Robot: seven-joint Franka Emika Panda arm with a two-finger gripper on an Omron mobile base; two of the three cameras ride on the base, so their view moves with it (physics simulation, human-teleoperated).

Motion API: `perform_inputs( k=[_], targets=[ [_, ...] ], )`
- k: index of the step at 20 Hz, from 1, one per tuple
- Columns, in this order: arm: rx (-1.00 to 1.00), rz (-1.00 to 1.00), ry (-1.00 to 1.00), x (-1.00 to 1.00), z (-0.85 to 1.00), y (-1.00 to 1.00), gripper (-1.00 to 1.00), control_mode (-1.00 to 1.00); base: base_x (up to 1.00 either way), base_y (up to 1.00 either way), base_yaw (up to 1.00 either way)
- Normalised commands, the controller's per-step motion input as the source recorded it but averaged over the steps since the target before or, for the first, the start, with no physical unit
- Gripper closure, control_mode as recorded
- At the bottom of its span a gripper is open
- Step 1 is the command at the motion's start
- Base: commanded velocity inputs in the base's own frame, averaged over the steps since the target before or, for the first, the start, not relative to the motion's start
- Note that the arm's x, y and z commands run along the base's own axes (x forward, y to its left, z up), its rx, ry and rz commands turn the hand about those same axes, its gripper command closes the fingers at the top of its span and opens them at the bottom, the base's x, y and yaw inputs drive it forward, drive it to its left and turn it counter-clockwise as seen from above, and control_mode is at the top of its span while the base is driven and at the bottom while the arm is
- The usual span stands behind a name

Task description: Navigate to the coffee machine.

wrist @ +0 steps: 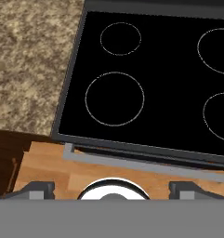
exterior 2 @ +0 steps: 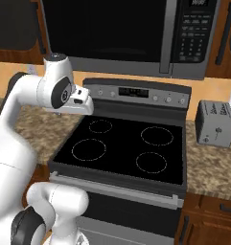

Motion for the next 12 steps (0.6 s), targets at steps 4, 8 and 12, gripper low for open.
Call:
perform_inputs(
  k=[4,8,12],
  targets=[
    [0.0,0.0,0.0,0.0,0.0,0.0,-1.0,1.0,-0.65,0.04,0.67],
    [0.0,0.0,0.0,0.0,0.0,0.0,-1.0,1.0,-0.16,0.0,0.97],
    [0.0,0.0,0.0,0.0,0.0,0.0,-1.0,1.0,0.0,0.0,1.0]
  ],
)
